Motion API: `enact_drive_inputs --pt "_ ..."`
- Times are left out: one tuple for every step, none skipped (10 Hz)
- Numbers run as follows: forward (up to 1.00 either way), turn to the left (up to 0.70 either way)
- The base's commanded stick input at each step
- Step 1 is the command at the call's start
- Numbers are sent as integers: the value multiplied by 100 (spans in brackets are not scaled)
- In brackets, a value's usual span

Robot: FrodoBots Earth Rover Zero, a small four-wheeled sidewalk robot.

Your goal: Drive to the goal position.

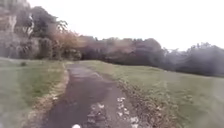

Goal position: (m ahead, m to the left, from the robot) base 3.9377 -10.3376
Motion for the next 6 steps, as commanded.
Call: enact_drive_inputs --pt "100 3" --pt "100 0" --pt "100 0" --pt "100 0" --pt "100 0" --pt "100 0"
